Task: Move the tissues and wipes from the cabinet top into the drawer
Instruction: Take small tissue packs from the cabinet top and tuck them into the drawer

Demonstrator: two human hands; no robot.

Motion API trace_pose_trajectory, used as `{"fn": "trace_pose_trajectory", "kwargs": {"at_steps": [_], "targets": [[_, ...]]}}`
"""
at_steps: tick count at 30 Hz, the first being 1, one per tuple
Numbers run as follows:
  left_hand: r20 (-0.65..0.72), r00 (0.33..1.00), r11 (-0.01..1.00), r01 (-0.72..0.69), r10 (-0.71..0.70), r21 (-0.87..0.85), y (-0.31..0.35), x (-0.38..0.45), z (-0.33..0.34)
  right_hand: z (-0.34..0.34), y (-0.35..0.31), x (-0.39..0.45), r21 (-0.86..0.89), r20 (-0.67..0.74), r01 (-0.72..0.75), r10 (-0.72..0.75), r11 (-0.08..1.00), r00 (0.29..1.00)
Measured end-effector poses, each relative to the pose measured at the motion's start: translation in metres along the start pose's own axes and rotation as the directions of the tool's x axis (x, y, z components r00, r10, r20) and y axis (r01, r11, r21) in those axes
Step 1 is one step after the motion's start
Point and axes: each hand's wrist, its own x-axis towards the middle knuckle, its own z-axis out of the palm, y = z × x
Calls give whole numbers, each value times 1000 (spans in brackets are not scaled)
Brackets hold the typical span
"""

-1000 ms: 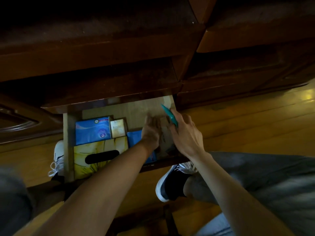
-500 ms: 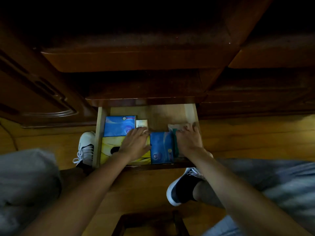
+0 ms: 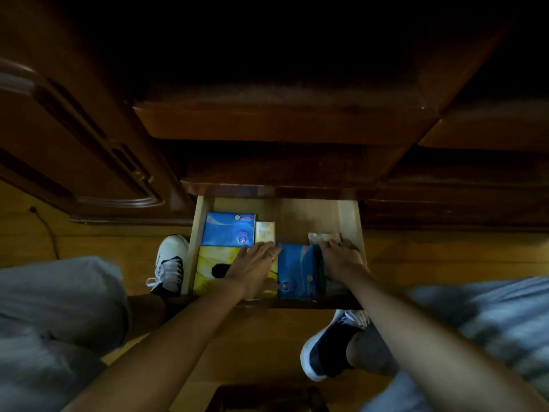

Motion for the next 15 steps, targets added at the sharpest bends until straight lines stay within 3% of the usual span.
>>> {"fn": "trace_pose_trajectory", "kwargs": {"at_steps": [4, 7, 8, 10, 12, 14, 15], "targets": [[-90, 996, 1000, 13, -13, 2, -6, -27, -42, -51, 0, -27, 127, -126, 80, -64, 989, 990], [-166, 986, 1000, 31, -29, 5, -7, -51, -106, -107, -2, -66, 270, -409, 262, -136, 927, 902], [-252, 968, 1000, 16, -15, 1, -4, -60, -133, -128, -3, -83, 283, -565, 367, -155, 886, 810], [-550, 830, 996, -74, 86, 45, 4, -81, -188, -172, -3, -115, 189, -860, 575, -149, 796, 489], [-804, 565, 978, -182, 187, 99, 14, -103, -242, -221, 0, -149, 28, -989, 668, -75, 744, 126], [-915, 330, 962, -217, 231, 165, 23, -121, -296, -273, 5, -179, -106, -991, 636, -32, 764, -126], [-938, 246, 959, -204, 245, 197, 27, -128, -323, -300, 8, -192, -144, -979, 591, -26, 794, -204]]}}
